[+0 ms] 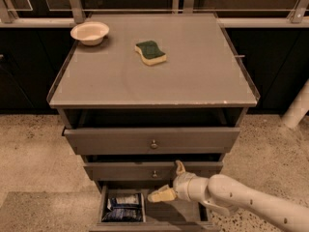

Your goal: Pick blue chip bag from bottom drawer and place on counter

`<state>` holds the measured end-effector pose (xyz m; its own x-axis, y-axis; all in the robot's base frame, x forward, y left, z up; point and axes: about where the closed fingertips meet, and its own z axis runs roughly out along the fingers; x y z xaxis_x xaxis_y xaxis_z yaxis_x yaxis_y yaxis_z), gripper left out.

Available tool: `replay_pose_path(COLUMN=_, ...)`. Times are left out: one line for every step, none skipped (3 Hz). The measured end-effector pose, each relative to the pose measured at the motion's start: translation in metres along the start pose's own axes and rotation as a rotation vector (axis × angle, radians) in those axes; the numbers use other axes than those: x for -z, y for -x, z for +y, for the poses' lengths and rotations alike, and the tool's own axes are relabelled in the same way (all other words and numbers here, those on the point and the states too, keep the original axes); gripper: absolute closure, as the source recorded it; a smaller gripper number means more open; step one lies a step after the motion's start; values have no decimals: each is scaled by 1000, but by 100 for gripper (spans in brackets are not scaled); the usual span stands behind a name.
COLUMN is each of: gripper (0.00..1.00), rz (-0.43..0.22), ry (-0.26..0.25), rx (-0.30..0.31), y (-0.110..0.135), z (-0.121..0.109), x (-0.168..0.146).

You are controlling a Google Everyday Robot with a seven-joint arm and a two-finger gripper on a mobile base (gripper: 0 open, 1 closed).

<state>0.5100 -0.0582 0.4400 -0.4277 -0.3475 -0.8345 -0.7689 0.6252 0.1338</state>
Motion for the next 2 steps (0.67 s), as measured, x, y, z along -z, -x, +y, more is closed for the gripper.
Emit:
replay_pose_path(gripper=0, rz=-9, ry=-2, rx=-18, y=0, z=1, x=0)
replay_pose_path(gripper=0, rz=-9, ry=-2, rx=-17, y=2, z=1, x=1)
